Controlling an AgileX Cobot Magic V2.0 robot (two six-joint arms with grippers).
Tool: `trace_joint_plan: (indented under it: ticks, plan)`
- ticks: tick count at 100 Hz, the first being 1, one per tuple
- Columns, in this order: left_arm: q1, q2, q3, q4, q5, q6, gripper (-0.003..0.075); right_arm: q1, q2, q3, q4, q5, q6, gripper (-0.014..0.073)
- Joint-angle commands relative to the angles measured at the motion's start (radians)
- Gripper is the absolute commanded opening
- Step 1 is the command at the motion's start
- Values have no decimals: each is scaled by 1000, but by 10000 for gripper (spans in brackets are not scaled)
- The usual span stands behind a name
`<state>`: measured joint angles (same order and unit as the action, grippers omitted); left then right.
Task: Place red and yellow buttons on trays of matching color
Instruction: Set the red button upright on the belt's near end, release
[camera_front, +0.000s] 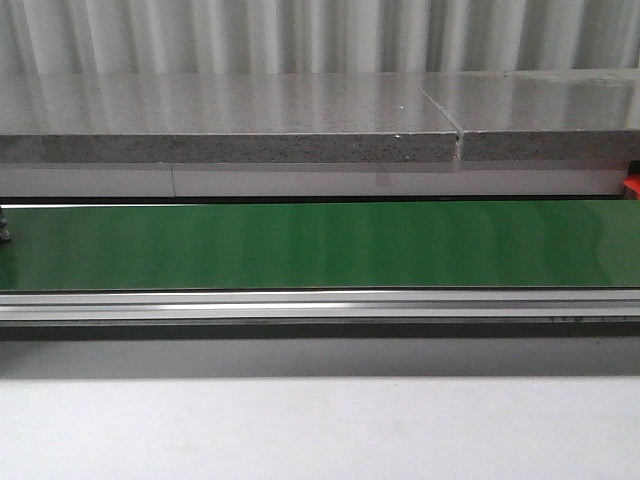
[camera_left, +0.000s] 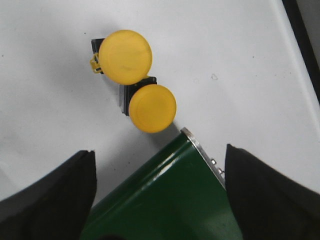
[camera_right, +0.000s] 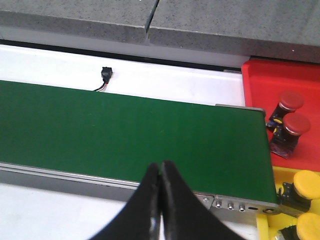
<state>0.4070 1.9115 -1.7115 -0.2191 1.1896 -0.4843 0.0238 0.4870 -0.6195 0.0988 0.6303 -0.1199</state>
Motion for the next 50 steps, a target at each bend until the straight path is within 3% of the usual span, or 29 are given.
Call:
trace_joint_plan:
  ticks: [1, 50]
  plan:
    - [4, -29, -33, -18, -55, -28, 512, -1, -1, -25, -7, -62, -6, -69]
    - [6, 101, -43, 45, -109, -59, 512, -1, -1, -25, -7, -62, -6, -69]
